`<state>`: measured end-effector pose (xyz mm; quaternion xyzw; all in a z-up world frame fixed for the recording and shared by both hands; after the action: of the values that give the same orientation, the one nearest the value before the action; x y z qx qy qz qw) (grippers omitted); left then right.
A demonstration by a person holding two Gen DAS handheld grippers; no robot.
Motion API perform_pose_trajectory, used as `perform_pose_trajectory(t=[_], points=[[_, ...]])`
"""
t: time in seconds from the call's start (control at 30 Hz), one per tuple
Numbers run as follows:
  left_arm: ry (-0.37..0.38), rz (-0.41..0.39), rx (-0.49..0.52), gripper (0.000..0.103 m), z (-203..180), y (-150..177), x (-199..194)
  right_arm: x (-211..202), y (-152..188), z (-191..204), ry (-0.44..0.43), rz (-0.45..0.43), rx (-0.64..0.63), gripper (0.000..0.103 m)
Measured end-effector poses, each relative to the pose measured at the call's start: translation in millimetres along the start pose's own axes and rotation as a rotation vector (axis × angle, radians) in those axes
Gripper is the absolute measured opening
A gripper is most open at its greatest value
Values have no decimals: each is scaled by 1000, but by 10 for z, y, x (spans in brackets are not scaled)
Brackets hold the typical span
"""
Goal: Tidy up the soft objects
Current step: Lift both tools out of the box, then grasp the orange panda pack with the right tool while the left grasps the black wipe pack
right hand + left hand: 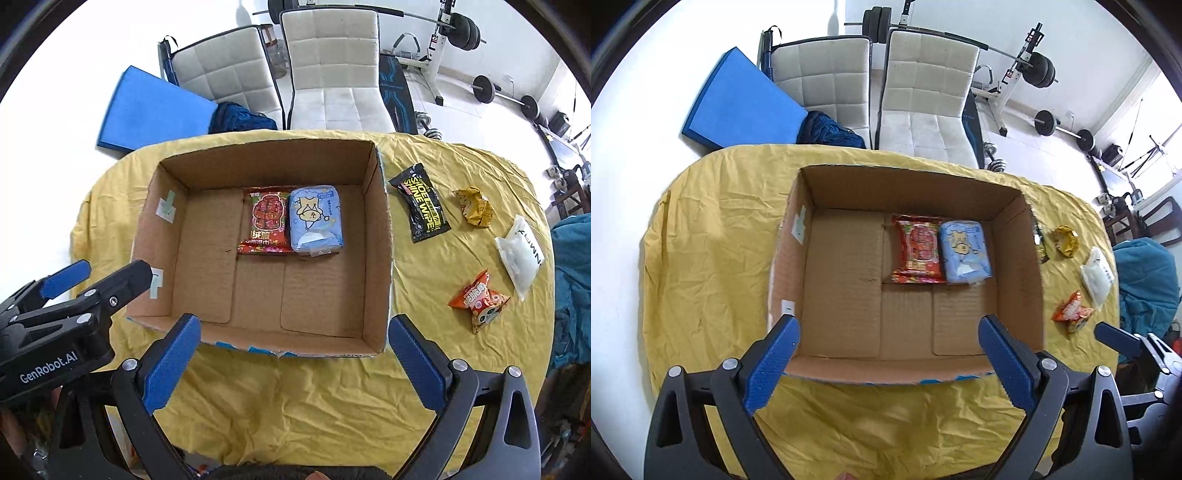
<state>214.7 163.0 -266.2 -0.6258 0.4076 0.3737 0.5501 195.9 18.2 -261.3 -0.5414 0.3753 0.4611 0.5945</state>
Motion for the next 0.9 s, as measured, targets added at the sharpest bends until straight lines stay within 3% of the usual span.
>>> perform_pose_trajectory(t=[0.17,0.37,0.5,0.57,0.77,0.8,0.87,0.9], points=[[26,-10,10,99,-288,-38,-94,-136,30,-434,-22,13,79,103],[56,-2,75,99,-982,-125,5,-101,48,-1740,81,19,302,103],[21,17,131,99,-1481,-206,295,325,190,-2656,139,89,485,103],[-34,24,161,99,-1682,-247,513,645,314,-2985,147,157,550,103],[-100,88,190,99,-1955,-261,1012,1422,609,-3280,90,320,662,102],[-110,94,191,99,-1986,-269,1057,1494,637,-3283,87,333,669,99],[-119,104,191,99,-2032,-282,1117,1608,698,-3266,78,380,697,80],[-122,106,191,99,-2062,-294,1129,1642,711,-3275,91,389,680,63]])
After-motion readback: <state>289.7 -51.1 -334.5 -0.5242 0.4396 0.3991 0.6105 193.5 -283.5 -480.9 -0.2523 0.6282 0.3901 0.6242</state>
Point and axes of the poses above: each gripper's, at about its wrist camera, not at the fingertips, and x roughly the way its jaws point, z to its left, y to its underside, the point moved 10 cm from there along x, roughly the way its jaws point, and after that the axes turned 5 degrees about -z, right-handed, at the moved point
